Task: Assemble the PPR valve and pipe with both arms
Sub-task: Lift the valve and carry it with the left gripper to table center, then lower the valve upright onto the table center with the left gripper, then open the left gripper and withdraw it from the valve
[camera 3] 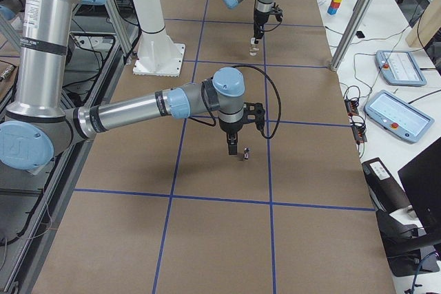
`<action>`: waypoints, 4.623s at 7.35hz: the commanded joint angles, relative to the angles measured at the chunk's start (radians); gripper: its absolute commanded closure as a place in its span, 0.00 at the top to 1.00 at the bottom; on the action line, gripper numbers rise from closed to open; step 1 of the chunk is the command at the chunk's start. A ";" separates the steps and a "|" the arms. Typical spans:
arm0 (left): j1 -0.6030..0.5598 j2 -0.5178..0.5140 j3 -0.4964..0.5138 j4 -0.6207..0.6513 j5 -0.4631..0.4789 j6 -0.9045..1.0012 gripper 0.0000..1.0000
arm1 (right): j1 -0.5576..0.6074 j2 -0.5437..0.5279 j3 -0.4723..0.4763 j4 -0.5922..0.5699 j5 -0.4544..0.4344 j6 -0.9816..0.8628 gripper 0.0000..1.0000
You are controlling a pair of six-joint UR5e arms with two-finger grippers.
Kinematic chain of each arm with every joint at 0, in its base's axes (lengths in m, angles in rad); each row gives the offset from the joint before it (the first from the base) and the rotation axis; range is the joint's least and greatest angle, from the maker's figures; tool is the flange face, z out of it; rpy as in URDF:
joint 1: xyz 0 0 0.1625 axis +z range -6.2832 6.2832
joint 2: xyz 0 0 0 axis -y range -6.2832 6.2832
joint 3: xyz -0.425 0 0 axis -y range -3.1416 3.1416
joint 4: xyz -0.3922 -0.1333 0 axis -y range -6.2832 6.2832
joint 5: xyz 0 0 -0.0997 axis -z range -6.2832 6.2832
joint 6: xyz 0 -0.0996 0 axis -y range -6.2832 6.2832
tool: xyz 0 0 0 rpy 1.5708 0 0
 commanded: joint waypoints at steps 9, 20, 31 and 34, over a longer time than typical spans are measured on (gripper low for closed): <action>0.039 -0.037 0.090 -0.041 0.023 -0.022 0.00 | 0.000 0.000 0.008 0.000 -0.001 0.000 1.00; 0.053 -0.031 0.090 -0.042 0.023 -0.025 0.14 | 0.000 0.000 0.016 -0.002 -0.001 0.000 1.00; 0.041 0.097 -0.179 0.017 0.018 -0.019 0.99 | -0.002 -0.003 0.008 0.000 0.004 -0.003 1.00; -0.017 0.430 -0.591 0.054 0.015 0.085 0.99 | -0.023 0.000 0.008 0.000 0.006 0.000 1.00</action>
